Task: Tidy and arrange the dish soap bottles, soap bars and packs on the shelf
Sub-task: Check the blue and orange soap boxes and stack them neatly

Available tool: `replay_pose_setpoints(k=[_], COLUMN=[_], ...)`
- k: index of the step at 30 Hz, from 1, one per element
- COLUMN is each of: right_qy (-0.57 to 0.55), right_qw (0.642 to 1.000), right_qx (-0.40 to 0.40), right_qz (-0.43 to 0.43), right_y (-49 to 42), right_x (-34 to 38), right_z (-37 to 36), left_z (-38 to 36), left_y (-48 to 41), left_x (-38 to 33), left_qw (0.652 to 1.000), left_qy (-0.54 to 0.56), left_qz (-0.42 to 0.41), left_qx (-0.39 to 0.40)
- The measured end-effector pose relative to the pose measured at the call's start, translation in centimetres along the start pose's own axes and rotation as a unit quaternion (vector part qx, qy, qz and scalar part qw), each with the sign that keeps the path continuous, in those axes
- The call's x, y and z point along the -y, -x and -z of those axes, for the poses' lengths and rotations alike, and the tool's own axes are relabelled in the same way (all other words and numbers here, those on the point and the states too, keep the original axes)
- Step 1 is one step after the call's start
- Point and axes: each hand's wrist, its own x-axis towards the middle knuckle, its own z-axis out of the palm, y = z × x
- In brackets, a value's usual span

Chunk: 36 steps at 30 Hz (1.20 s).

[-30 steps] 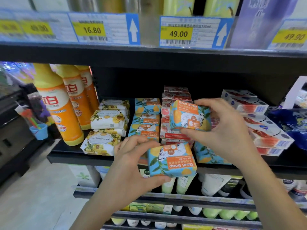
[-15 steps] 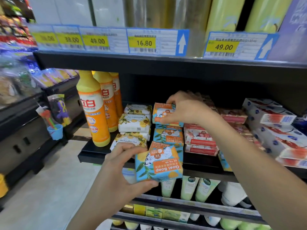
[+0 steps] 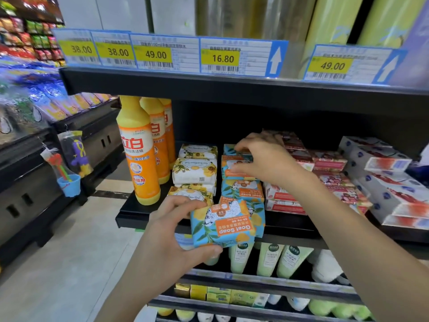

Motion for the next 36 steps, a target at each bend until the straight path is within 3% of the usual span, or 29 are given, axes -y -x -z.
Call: replay_pose_setpoints(k=[2,4,7,12,18,26,36], right_qy=[-0.166,-0.229,-0.15,-0.098,-0.125,-0.071,0.023], right_qw=[0.985,0.969,0.977,0.985,0.988,0.997,0.998], right_qx=[0.002,0.051,0.105,0.061,0.024,0.004,-0.053], right_qz=[0.038,0.074,0.111,0.127,0.086,-0.007,-0.034], right_y=[2.9,6.1,9.5,10.7,10.8,7.9,5.8], right_x=[0.7,1.6,2.2,2.7,2.1,0.3,-0.2], right_z=[1.3,2.3,1.6,0.0,-0.1,-0.3,-3.1], left_z=[0.0,-0.1,-0.4,-0.8,-0.6,-1.0,-1.9], left_y=[-0.3,-0.5,-0.7,-1.3,-2.8,-3.6,-3.1], left_x=[0.1,0.3,0.4,0.2,0.3,5.0,5.7], left_qw=[1.0,1.0,1.0,0.998,0.996,0.967,0.978], left_qy=[0.0,0.004,0.009,-0.005,-0.062,-0.234,-0.161], left_qz=[-0.007,-0.018,-0.029,-0.062,-0.06,-0.105,-0.113], left_qx=[0.002,0.0,0.003,0.006,0.037,-0.01,-0.064])
